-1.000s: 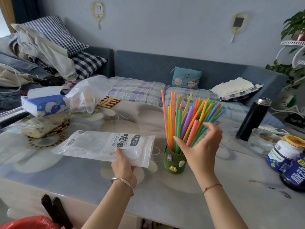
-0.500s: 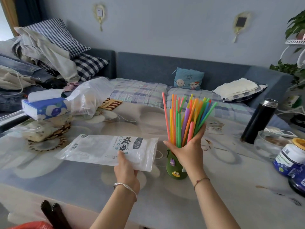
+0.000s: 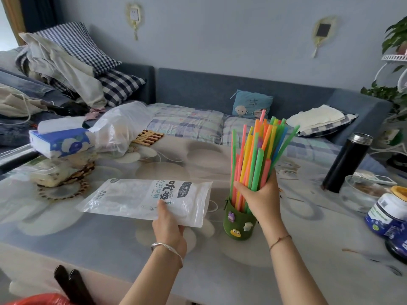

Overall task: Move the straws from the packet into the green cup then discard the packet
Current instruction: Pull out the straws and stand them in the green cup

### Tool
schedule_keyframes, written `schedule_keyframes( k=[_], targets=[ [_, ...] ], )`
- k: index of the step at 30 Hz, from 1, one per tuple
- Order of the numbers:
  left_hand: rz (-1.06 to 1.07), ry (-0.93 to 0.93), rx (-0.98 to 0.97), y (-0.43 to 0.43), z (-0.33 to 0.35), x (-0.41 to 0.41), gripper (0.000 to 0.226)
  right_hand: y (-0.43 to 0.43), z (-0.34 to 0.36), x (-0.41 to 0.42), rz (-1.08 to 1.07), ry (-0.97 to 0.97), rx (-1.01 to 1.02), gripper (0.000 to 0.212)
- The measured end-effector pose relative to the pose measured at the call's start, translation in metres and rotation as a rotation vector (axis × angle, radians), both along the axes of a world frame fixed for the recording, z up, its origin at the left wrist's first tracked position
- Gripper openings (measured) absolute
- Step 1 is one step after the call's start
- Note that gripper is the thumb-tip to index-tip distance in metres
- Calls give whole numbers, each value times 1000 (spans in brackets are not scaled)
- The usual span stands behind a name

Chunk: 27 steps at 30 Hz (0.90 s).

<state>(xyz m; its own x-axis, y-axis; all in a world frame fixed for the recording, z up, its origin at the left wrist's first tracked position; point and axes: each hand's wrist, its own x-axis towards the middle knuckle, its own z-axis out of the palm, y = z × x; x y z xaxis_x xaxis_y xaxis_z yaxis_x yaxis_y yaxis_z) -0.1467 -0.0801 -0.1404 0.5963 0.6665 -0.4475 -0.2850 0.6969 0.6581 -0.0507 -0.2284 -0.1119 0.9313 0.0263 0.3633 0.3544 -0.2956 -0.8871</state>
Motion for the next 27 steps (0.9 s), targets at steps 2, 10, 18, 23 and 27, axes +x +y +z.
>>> schedule_keyframes(
  k=[2, 10, 18, 23, 27],
  targets=[
    [-7, 7, 6, 0, -1, 0, 23, -2, 0, -1, 36, 27, -15, 64],
    [-56, 16, 69, -3, 0, -1, 39, -9, -6, -7, 88, 96, -63, 68],
    [-68, -21, 113, -7, 3, -6, 47, -24, 0, -23, 83, -27, -9, 101],
    [-19, -66, 167, -8, 9, -12, 45, -36, 1, -33, -1, -115, -70, 112],
    [-25, -85, 204, -5, 17, -24, 42, -41, 1, -49, -63, -298, -71, 95]
  ],
)
